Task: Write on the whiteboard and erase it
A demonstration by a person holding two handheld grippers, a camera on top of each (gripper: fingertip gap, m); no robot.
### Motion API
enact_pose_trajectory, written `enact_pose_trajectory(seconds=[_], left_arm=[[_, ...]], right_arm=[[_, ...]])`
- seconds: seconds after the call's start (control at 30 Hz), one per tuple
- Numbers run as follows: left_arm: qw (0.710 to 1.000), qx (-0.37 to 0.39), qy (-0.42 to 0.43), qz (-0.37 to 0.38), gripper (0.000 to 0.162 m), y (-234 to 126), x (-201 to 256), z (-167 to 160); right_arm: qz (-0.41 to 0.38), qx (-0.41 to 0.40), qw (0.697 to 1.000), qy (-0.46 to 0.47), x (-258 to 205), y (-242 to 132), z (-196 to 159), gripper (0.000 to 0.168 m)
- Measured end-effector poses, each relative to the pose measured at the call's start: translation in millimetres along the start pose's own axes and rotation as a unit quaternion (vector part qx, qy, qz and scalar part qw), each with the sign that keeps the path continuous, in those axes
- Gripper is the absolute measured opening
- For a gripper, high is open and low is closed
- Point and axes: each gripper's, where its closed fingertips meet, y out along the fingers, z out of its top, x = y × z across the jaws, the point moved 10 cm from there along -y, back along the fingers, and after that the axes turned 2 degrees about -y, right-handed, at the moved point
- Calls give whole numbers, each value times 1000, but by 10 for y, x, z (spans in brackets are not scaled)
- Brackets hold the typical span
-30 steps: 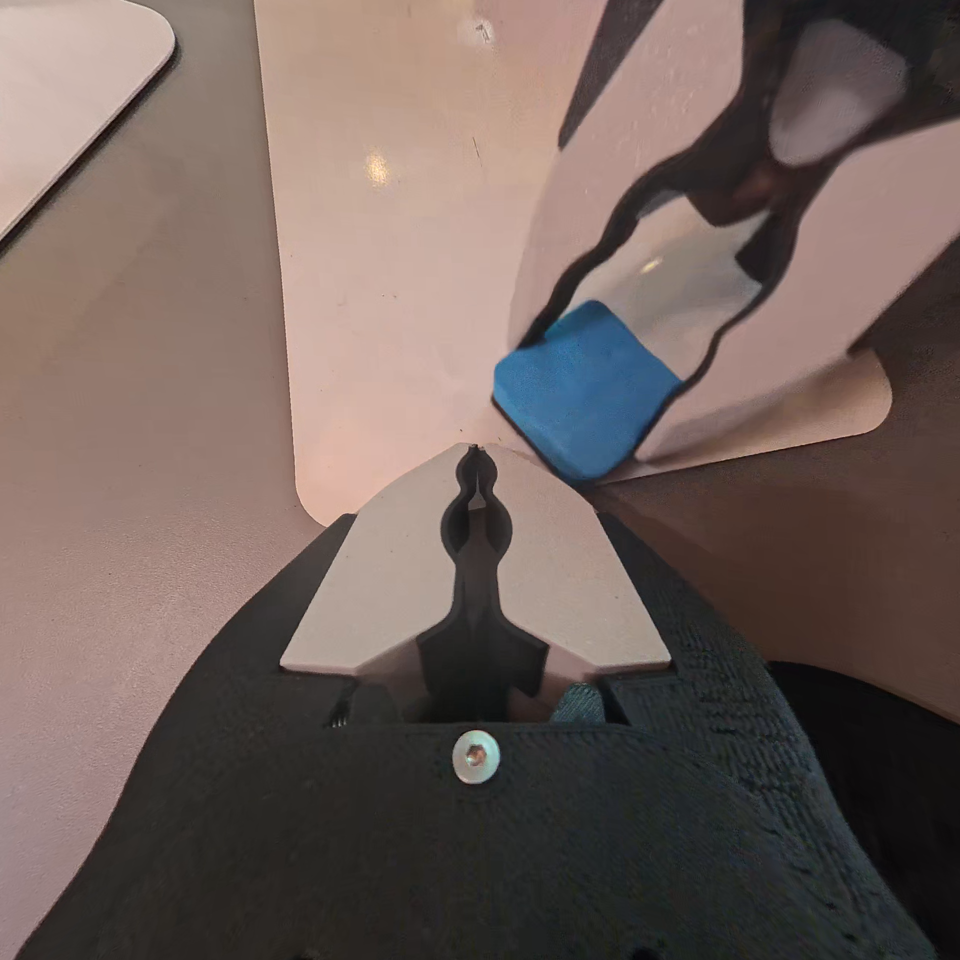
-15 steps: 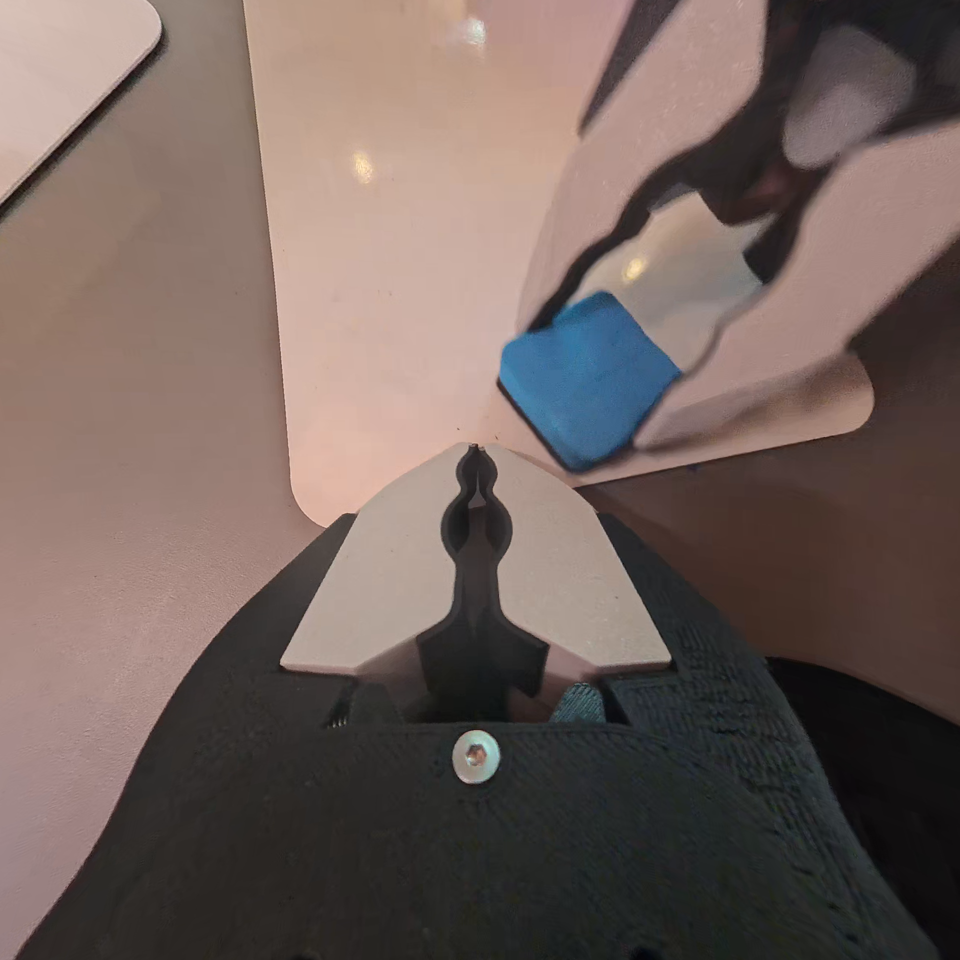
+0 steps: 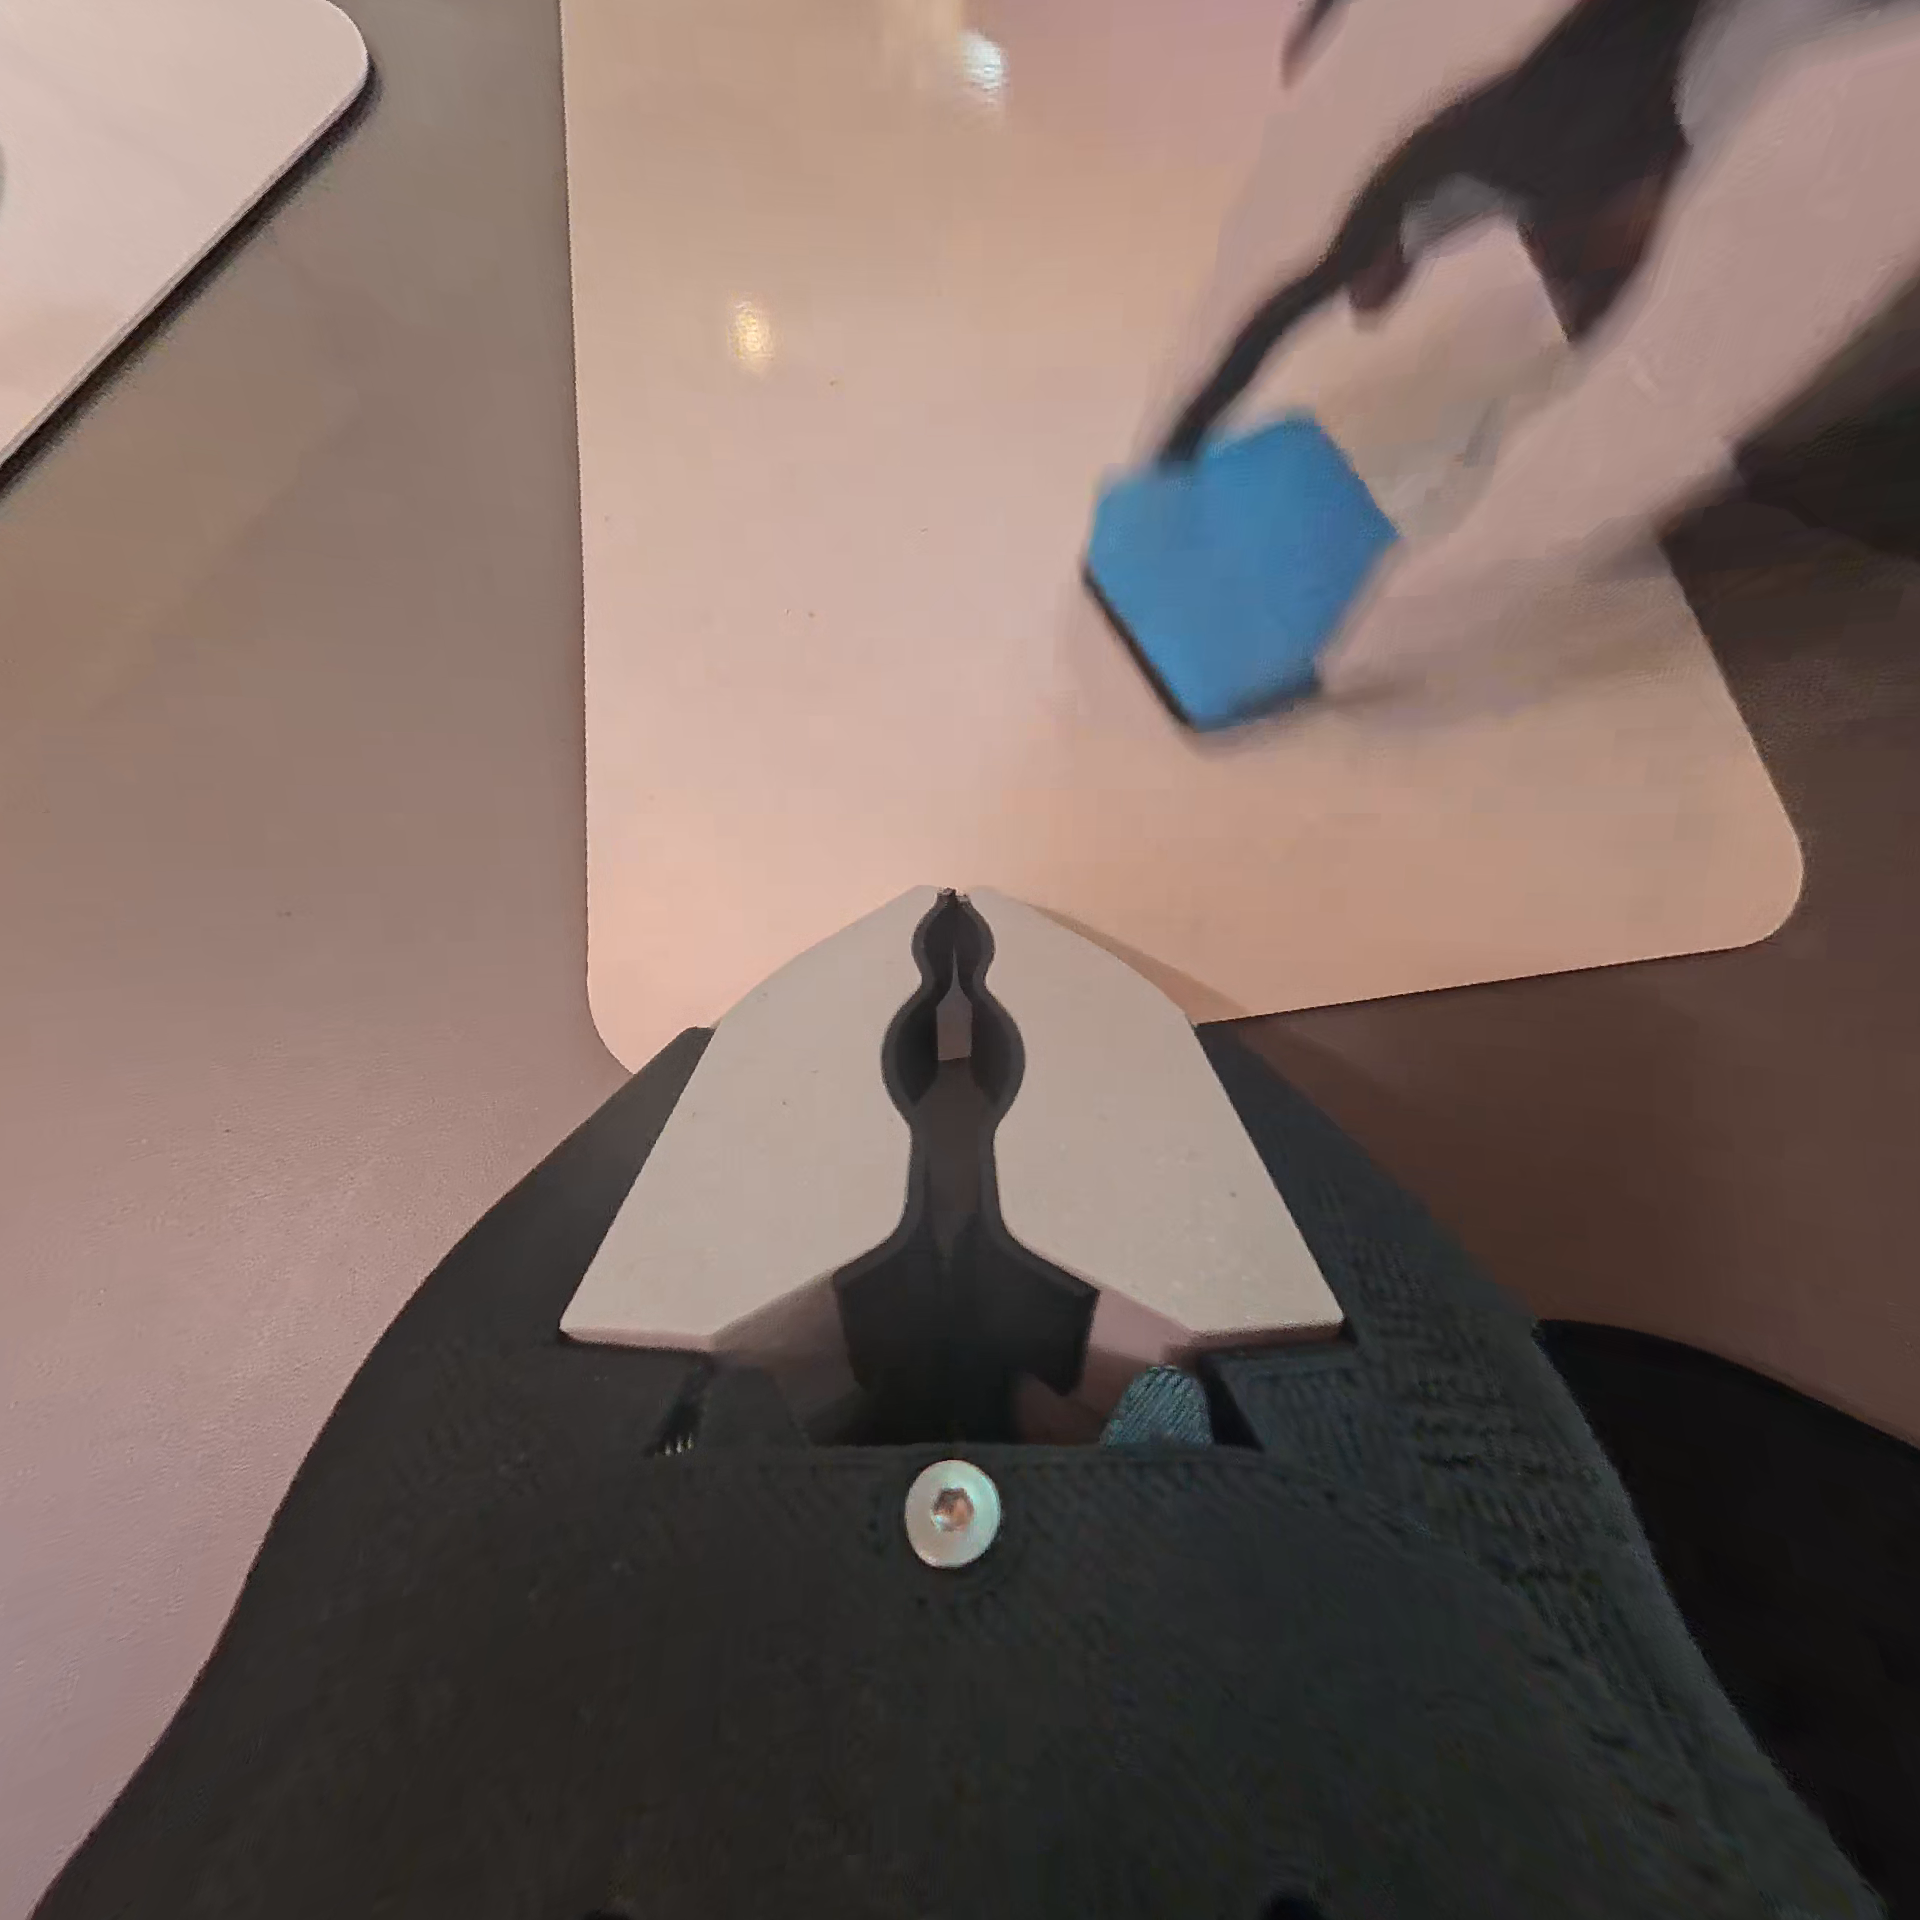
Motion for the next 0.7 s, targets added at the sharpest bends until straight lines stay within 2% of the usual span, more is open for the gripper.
enact_pose_trajectory(seconds=[0.07,0.1,0.17,0.27,0.33,0.4,0.43,0.5,0.57,0.63,0.7], left_arm=[[1000,0,0,0,1,0,-1,0],[1000,0,0,0,1,0,0,0],[1000,0,0,2,1,-1,1,-2],[1000,0,7,14,1,0,10,-1],[1000,0,18,24,1,5,33,1],[999,1,27,33,1,19,56,12],[999,1,29,35,1,24,63,16],[998,2,39,45,1,18,72,13],[995,12,62,72,1,-29,100,25],[989,80,59,114,7,-222,151,148],[976,154,38,152,15,-538,223,290]], right_arm=[[-75,-9,995,67,454,-173,-202,49],[-79,3,992,98,555,-201,-260,49],[-89,8,993,78,391,-142,-206,49],[38,47,998,12,-279,69,1,49],[141,64,988,6,-607,128,61,50],[166,82,983,-2,-692,52,40,50],[161,119,980,3,-663,-101,33,50],[112,230,966,34,-480,-657,-4,50],[-29,288,956,58,-191,-1356,-226,50],[-207,279,932,102,133,-2011,-663,50],[-311,233,903,182,423,-2438,-1192,50]])
